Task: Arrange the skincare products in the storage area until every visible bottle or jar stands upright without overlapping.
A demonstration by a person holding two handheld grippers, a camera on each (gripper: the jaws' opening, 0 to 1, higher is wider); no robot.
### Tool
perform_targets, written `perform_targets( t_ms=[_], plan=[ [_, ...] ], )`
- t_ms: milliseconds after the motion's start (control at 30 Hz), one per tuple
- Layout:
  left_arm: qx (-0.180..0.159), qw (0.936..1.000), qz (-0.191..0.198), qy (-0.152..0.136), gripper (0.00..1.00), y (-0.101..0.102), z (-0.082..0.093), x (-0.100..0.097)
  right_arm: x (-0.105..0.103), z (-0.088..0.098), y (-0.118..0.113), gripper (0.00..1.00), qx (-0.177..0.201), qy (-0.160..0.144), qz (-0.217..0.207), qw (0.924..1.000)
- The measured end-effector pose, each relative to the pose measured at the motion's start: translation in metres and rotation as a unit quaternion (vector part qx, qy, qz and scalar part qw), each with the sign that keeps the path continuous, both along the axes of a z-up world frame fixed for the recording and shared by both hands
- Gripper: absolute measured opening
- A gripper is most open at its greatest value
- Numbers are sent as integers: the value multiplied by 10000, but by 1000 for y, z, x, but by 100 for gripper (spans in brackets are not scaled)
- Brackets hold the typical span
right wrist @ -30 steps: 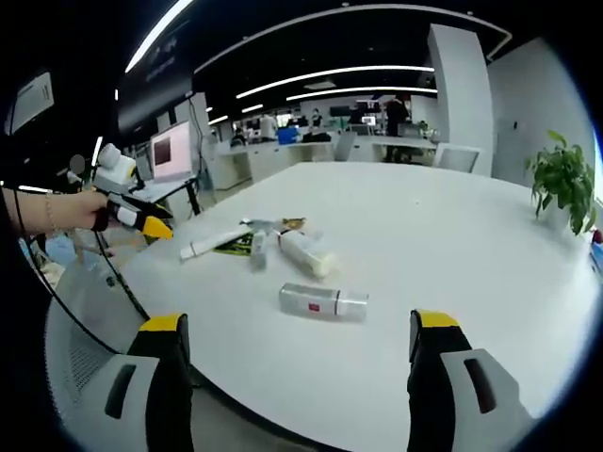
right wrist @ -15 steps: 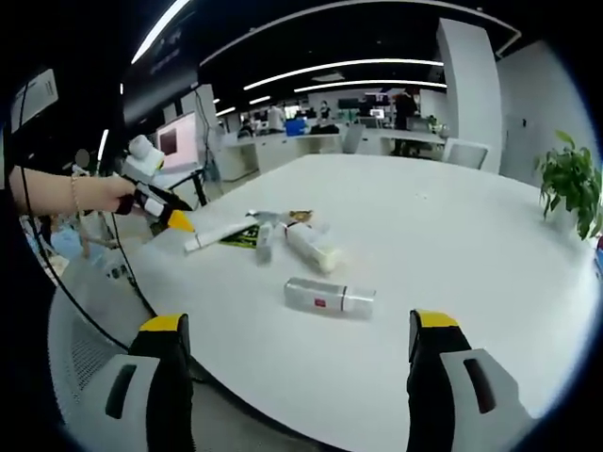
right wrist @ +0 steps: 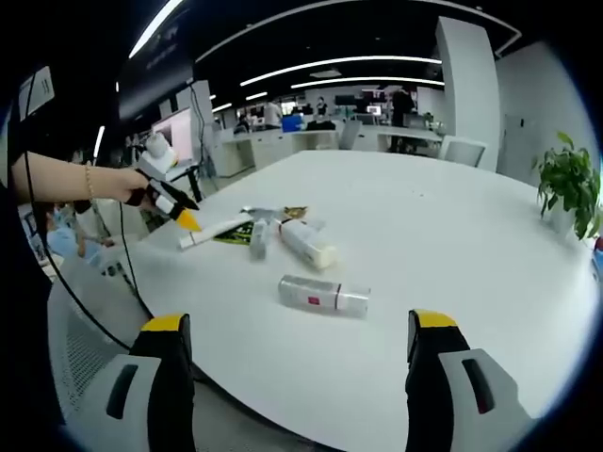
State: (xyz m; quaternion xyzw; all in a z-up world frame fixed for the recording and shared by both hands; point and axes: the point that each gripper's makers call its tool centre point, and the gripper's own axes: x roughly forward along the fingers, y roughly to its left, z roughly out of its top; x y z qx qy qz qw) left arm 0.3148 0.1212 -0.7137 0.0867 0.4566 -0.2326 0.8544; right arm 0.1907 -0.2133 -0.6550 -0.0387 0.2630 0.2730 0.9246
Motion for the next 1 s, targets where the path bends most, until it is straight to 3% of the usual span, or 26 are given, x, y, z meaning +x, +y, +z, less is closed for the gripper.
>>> perform_targets(
  t_ms=[467, 667, 767, 867, 1000],
  plan=[
    [330, 9965, -438, 626, 66, 0, -23, 16, 2, -3, -5, 92, -56, 68, -98, 9999],
    [453, 9943, -586, 769, 62, 0, -34, 28, 1, -3, -5, 92, -97, 100, -114, 9998],
    [539, 9928, -642, 860, 58, 9, -39, 34, 1, -5, -5, 92, -126, 131, -97, 9998],
    [849, 9887, -598, 1078, 52, 22, -41, 35, 1, -6, -4, 92, -128, 157, -86, 9998],
    [866, 9876, -564, 1182, 48, 26, -45, 48, 0, -7, -3, 92, -148, 194, -82, 9997]
  ],
)
